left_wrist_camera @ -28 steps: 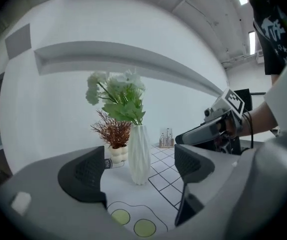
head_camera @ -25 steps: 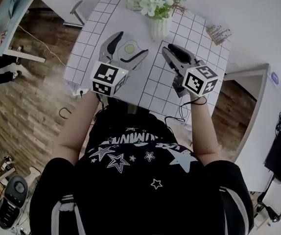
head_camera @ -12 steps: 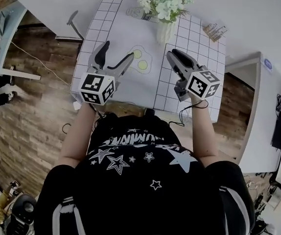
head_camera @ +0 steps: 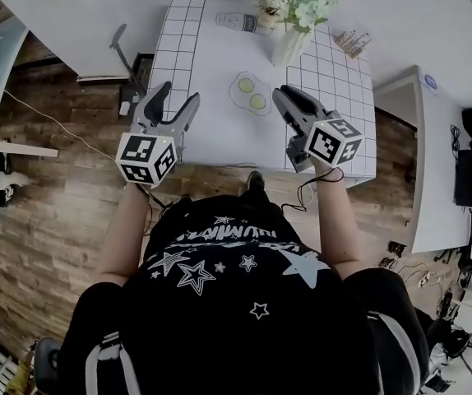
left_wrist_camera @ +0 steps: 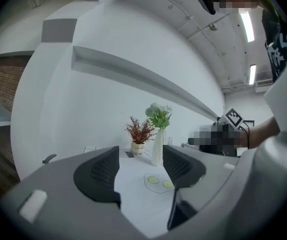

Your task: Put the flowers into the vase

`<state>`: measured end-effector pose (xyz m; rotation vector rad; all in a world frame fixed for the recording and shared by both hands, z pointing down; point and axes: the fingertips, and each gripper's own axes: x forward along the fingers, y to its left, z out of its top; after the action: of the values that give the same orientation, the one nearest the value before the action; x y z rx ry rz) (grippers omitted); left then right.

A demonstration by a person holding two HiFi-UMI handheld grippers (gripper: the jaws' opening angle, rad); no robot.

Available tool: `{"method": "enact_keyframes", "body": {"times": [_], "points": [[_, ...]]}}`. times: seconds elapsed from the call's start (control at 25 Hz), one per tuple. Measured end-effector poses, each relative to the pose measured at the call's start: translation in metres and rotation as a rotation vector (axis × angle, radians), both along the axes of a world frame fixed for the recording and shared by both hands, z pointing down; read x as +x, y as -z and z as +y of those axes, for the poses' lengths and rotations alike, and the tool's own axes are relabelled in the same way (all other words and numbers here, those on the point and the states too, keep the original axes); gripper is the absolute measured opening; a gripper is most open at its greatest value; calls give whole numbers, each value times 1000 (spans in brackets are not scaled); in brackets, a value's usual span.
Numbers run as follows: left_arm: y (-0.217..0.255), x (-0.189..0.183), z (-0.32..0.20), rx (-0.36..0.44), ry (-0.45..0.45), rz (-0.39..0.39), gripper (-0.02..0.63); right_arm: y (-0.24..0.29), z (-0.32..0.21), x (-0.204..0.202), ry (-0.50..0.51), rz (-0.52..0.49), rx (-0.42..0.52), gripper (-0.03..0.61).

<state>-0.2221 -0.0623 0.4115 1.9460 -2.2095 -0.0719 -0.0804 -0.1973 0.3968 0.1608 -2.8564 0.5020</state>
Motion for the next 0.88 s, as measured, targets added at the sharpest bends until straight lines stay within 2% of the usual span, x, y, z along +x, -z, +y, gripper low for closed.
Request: {"method": "enact_keyframes", "body": {"times": [0.2,0.32,0.44,0.6,0.8,0.88], "points": [[-2,3,24,11,-117,4,249,-1,42,2,-79,-7,12,79],[1,9,37,17,-197,-6,228,7,77,9,-57,-58,27,33],[1,15,48,13,-266,-4,186,-3,106,22,-71,3,64,28],[-2,27,58,14,-298,8,123,-19,133,42,-95,89,122,23],[-6,75,84,35,-323,-39,18,-19,166,82,-174,50,174,15],[-5,91,86,28,-326,-56,9,-14,168,94,-210,27,170,14]]}}
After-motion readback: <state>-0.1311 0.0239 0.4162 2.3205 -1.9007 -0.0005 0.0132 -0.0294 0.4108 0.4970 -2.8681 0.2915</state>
